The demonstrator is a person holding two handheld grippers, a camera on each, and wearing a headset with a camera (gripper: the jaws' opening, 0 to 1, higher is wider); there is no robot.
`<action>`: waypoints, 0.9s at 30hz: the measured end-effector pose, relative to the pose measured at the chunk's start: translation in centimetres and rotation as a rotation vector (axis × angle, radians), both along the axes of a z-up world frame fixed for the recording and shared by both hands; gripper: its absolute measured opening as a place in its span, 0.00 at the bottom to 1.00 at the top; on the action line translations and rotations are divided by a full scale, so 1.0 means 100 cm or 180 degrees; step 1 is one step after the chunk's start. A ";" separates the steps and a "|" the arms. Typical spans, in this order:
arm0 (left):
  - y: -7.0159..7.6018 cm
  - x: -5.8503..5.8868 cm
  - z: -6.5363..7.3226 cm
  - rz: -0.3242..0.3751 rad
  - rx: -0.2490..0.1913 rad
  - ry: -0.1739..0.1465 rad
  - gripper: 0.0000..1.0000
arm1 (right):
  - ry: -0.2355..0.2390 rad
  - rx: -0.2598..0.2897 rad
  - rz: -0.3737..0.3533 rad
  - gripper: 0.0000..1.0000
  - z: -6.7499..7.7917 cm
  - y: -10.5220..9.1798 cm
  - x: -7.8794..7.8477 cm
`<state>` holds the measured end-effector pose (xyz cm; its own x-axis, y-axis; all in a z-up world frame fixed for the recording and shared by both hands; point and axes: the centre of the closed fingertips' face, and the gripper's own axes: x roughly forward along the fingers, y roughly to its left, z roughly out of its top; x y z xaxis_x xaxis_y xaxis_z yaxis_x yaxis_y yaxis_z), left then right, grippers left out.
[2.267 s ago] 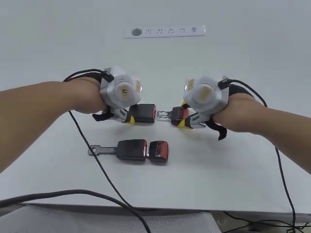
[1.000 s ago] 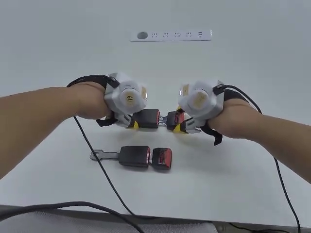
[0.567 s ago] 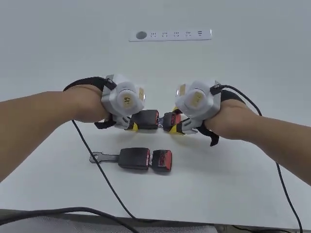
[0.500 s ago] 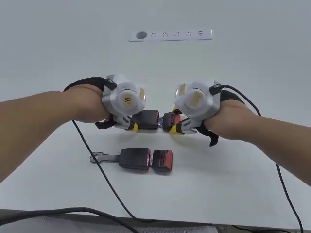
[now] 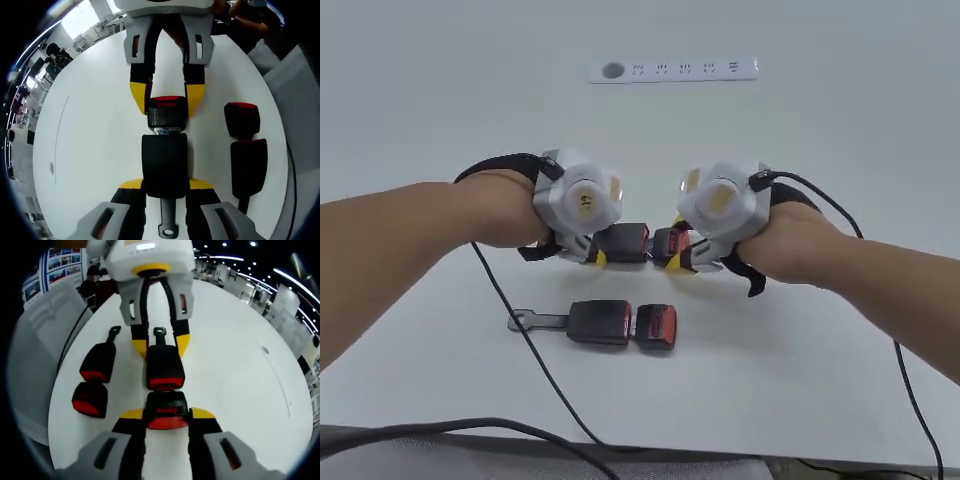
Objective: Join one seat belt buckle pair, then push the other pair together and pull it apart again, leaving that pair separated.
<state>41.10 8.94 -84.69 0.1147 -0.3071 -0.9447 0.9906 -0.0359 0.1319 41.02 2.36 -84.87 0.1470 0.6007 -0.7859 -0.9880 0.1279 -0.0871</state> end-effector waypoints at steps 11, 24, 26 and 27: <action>0.000 0.000 -0.001 0.0027 0.0044 0.0005 0.31 | -0.0020 -0.0018 0.0015 0.31 0.001 -0.001 -0.002; 0.000 -0.002 0.000 0.0037 0.0033 0.0010 0.31 | -0.0048 -0.0042 0.0032 0.31 0.002 -0.003 -0.002; 0.000 -0.002 0.000 0.0041 0.0031 0.0011 0.31 | -0.0041 -0.0052 0.0034 0.31 0.002 -0.004 -0.003; 0.000 -0.002 0.000 0.0045 0.0030 0.0011 0.31 | -0.0040 -0.0051 0.0037 0.31 0.002 -0.005 -0.003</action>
<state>40.90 8.95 -84.66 0.1158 -0.2965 -0.9480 0.9915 -0.0232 0.1283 40.74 1.83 -84.66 0.1500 0.5897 -0.7936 -0.9882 0.1147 -0.1015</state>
